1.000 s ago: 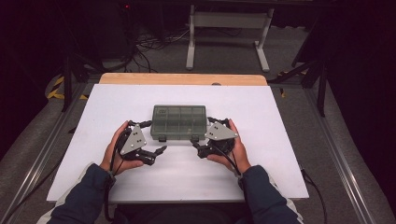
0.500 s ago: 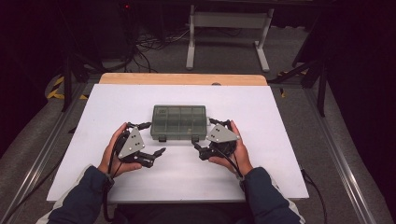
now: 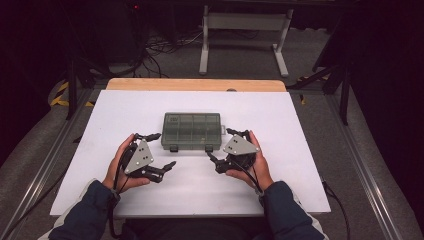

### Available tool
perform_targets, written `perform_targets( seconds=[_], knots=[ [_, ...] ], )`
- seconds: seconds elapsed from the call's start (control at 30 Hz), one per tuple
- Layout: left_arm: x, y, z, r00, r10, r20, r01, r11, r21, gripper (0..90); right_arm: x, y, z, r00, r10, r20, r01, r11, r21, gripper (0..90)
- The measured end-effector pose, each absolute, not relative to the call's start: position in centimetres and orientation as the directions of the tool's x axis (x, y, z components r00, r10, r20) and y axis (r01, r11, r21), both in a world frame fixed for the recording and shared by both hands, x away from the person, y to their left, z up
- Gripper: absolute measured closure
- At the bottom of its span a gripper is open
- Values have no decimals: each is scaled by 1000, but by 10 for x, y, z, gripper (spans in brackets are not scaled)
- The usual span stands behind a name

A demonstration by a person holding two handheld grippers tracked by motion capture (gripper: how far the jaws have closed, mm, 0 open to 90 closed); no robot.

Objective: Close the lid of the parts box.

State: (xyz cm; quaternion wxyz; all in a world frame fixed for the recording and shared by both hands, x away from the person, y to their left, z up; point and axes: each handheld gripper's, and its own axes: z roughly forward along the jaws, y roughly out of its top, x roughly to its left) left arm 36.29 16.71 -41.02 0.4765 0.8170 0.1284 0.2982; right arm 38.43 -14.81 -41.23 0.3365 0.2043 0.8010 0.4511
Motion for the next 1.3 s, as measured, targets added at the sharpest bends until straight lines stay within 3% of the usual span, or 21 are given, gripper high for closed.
perform_targets(
  seconds=[1.3],
  knots=[
    [342, 192, -413, 772, 512, 376, -91, -496, 863, 69, 366, -171, -412, -668, 641, -377, 16, 519, 855, 53]
  ],
)
